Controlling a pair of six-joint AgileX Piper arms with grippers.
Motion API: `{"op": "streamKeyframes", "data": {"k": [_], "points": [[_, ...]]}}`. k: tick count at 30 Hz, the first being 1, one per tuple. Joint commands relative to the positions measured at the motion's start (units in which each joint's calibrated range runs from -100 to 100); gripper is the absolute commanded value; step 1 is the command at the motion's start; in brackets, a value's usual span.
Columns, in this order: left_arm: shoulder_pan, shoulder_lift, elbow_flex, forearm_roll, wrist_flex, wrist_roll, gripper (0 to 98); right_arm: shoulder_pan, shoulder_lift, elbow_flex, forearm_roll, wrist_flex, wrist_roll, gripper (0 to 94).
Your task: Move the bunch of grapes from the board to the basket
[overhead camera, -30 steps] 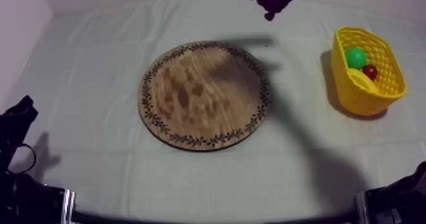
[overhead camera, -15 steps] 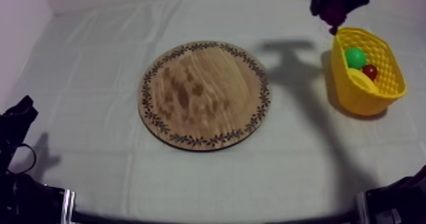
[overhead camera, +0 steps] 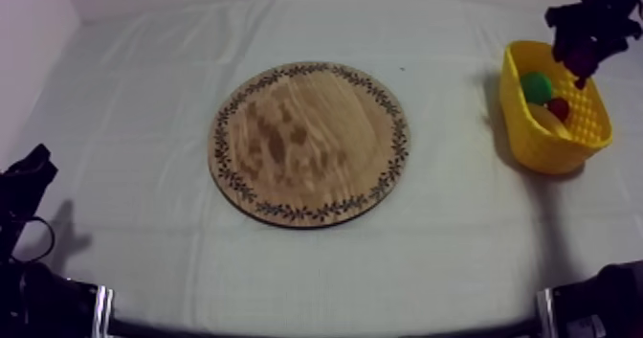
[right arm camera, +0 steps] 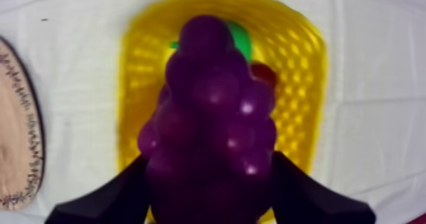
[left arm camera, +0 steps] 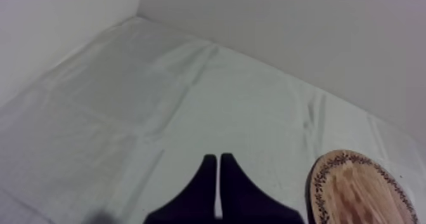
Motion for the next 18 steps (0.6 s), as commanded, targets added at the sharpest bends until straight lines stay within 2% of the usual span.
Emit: {"op": "streamKeyframes", "data": {"k": [1, 9, 18], "points": [[-0.01, 0.03, 0.04, 0.01, 0.03, 0.0, 0.0, 1.64, 0.61, 0.36, 0.1, -0.28, 0.08, 45.4], [-0.01, 0.03, 0.04, 0.01, 0.03, 0.0, 0.0, 3.06, 5.01, 2.22, 0.19, -2.81, -0.31, 46.6], [-0.01, 0.03, 0.04, 0.01, 0.03, 0.0, 0.0, 1.38, 11.32, 3.44, -0.8, -4.19, -0.44, 58.5]]}}
